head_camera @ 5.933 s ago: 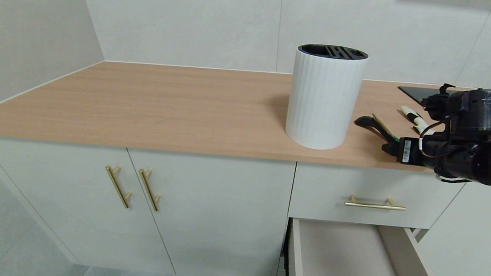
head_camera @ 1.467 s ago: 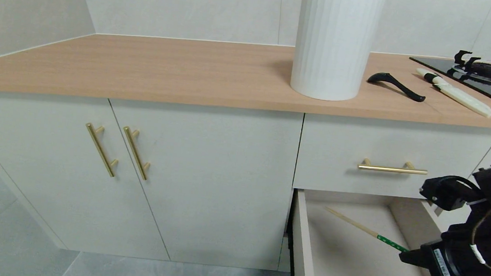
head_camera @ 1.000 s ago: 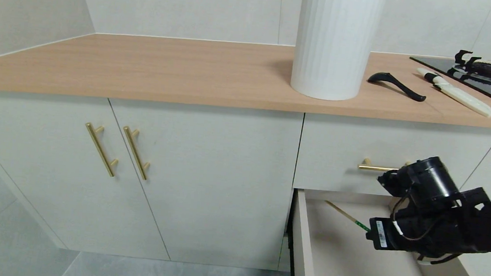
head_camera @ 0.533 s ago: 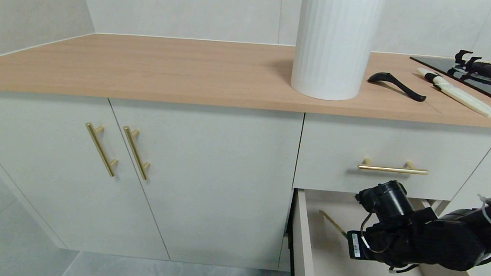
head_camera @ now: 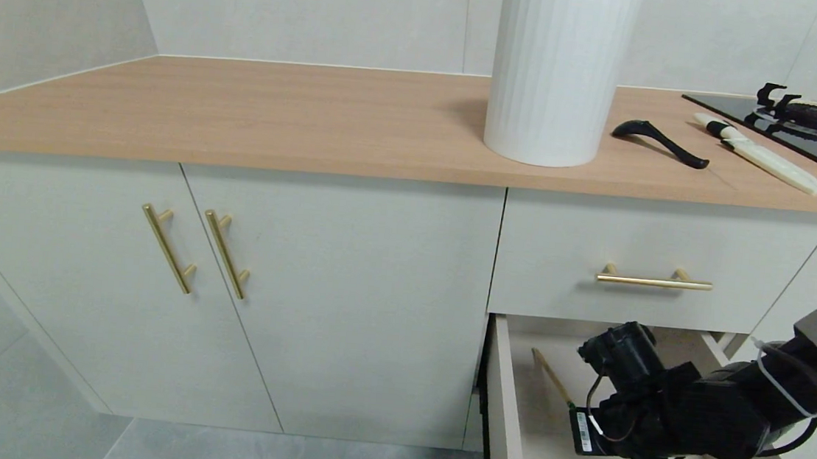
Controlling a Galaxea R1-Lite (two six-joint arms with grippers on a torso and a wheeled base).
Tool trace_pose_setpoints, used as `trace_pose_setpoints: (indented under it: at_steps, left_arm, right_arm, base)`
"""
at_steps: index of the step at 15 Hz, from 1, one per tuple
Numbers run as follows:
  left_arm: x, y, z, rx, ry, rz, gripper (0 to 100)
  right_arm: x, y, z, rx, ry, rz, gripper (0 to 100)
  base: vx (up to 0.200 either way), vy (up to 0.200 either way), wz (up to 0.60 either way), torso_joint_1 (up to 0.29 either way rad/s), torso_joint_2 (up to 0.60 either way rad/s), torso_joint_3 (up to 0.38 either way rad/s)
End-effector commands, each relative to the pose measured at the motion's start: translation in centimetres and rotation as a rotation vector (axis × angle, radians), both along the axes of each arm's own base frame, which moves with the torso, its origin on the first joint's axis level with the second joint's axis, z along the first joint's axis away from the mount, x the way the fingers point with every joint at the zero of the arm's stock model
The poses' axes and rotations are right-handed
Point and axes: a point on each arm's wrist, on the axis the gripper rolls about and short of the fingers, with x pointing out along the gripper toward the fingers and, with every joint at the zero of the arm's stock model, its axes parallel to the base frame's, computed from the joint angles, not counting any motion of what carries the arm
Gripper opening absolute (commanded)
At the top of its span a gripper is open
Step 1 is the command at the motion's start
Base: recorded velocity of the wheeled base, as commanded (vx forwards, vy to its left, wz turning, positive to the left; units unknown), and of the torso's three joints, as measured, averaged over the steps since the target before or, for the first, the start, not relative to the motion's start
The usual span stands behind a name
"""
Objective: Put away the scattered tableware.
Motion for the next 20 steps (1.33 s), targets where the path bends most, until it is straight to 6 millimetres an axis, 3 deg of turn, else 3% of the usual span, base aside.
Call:
trace_pose_setpoints:
  at_steps: [1,5,17,18,20]
  left_arm:
    - [0.0,0.0,0.0,0.000,0.000,0.000,100]
    - [0.0,0.0,0.0,0.000,0.000,0.000,100]
    - [0.0,0.0,0.0,0.000,0.000,0.000,100]
    - [0.0,0.0,0.0,0.000,0.000,0.000,100]
    - [0.0,0.0,0.0,-0.002,0.000,0.000,100]
  right_arm:
    - [-0.3,0.7,-1.9,-0.025,0.054,0.023,0]
    - [-0.2,1.0,-4.5,-0.073,0.119,0.022,0]
    - [0.5,1.2,-5.5,-0.075,0.069,0.005,0]
    - [0.5,1.2,-5.5,-0.077,0.070,0.004,100]
    - [0.5,1.2,-5.5,-0.079,0.069,0.005,100]
  base:
    - [0.000,0.000,0.00,0.000,0.00,0.000]
    - [0.000,0.000,0.00,0.000,0.00,0.000]
    - [0.000,0.000,0.00,0.000,0.00,0.000]
    - [0.000,0.000,0.00,0.000,0.00,0.000]
    - [0.000,0.000,0.00,0.000,0.00,0.000]
